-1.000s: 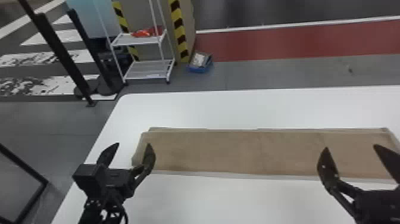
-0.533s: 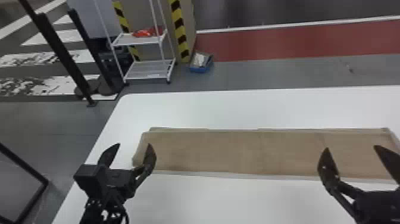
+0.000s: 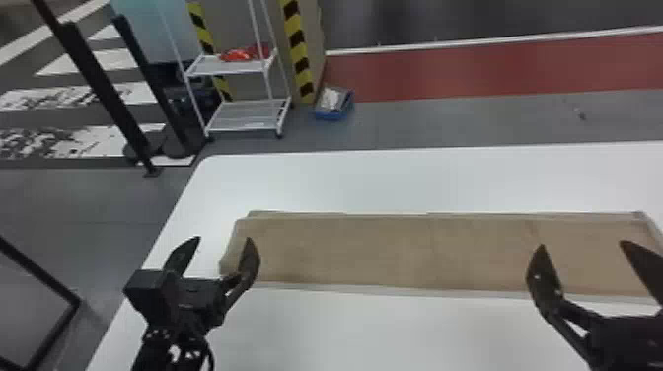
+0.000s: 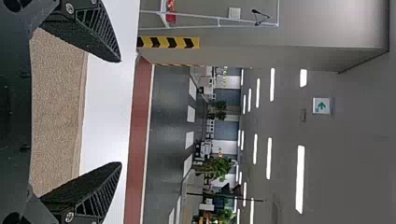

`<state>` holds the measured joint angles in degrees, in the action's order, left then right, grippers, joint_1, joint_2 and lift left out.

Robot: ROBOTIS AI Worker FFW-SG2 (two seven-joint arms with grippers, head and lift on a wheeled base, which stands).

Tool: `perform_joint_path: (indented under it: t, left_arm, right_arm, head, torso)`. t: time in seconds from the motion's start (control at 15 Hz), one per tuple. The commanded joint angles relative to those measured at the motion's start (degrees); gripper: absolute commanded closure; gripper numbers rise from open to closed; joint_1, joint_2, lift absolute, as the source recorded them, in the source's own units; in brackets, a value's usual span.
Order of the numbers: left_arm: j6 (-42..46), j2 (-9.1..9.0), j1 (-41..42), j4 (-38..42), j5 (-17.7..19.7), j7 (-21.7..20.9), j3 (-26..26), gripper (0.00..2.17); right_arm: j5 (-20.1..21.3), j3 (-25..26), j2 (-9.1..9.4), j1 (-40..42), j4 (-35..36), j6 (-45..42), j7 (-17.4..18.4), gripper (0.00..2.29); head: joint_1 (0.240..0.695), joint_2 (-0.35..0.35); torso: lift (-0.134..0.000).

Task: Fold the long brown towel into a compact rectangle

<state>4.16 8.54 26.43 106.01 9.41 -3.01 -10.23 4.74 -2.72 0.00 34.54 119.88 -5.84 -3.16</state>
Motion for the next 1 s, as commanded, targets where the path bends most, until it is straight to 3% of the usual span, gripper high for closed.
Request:
perform_joint_path:
  t: [0.0, 0.13, 0.4, 0.93]
  left_arm:
    - [-2.4, 0.07, -0.6, 0.8, 0.7, -2.5, -1.1, 0.08]
    - [-9.0, 0.07, -1.8, 2.3, 0.7, -5.6, -2.9, 0.08]
    - [-36.6, 0.07, -9.2, 5.2, 1.6, -16.0, -9.5, 0.10]
    - [-63.7, 1.65, -23.4, 2.7, -5.0, -24.4, -12.2, 0.14]
  right_arm:
    - [0.0, 0.0, 0.05, 0.0, 0.0, 0.0, 0.0, 0.10]
    - [0.0, 0.0, 0.05, 0.2, 0.0, 0.0, 0.0, 0.10]
    - [0.0, 0.1, 0.05, 0.4, 0.4, 0.0, 0.0, 0.10]
    - [0.1, 0.3, 0.05, 0.4, 1.0, 0.7, 0.0, 0.10]
  head:
    - [0.695, 0.207]
    - [0.695, 0.200]
    - [0.695, 0.204]
    - [0.695, 0.237]
  torso:
    - [-0.125]
    - [-0.125]
    - [-0.125]
    - [-0.125]
